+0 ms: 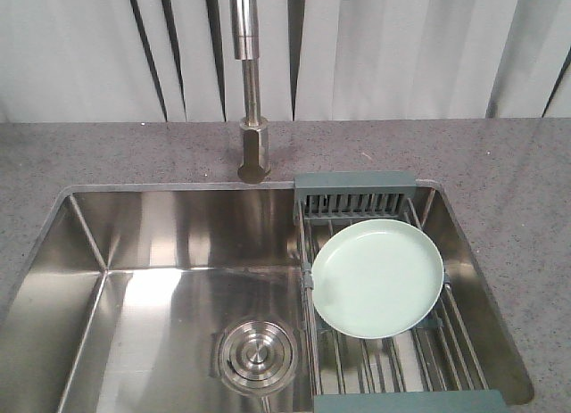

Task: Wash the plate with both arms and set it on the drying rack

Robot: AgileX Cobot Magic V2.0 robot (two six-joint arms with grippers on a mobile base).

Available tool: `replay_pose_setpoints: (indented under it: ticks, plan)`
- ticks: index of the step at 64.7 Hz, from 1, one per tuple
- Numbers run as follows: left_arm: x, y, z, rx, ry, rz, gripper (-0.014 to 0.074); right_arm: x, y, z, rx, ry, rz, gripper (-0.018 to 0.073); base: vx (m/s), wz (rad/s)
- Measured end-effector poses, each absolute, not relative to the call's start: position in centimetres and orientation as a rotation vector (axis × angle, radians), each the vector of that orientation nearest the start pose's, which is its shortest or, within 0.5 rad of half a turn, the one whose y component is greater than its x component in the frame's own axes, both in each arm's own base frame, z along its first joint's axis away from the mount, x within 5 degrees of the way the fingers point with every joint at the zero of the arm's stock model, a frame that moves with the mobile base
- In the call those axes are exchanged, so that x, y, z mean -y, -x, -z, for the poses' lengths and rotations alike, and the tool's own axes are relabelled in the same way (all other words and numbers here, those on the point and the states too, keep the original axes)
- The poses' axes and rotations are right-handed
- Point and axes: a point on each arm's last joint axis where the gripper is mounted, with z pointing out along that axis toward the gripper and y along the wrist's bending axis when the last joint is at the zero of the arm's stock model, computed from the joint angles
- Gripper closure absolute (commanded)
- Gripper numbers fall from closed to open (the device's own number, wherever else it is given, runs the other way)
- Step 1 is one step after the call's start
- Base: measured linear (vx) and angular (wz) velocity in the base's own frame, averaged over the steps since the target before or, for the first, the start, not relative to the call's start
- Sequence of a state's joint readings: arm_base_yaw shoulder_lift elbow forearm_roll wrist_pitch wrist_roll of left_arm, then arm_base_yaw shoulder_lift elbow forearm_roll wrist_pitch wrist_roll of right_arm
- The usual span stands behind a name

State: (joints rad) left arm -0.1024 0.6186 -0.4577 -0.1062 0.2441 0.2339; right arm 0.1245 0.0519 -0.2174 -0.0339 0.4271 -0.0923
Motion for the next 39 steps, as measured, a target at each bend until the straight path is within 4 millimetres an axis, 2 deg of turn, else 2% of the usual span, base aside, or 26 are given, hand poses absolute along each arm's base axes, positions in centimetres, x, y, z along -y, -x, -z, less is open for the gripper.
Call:
replay_pose_setpoints:
  ticks: [16, 39]
  plan:
    - [1.2, -9.4, -26.6, -1.782, -0.223, 0.001, 0.0598, -0.5, -4.7, -24.4, -1.733, 0.205, 0.011, 0.0220, 0.00, 0.00]
    - [1.0, -6.9, -23.7, -1.723, -0.187, 0.039, 0.0598, -0.5, -4.7, -24.4, -1.733, 0.205, 0.011, 0.0220, 0.00, 0.00]
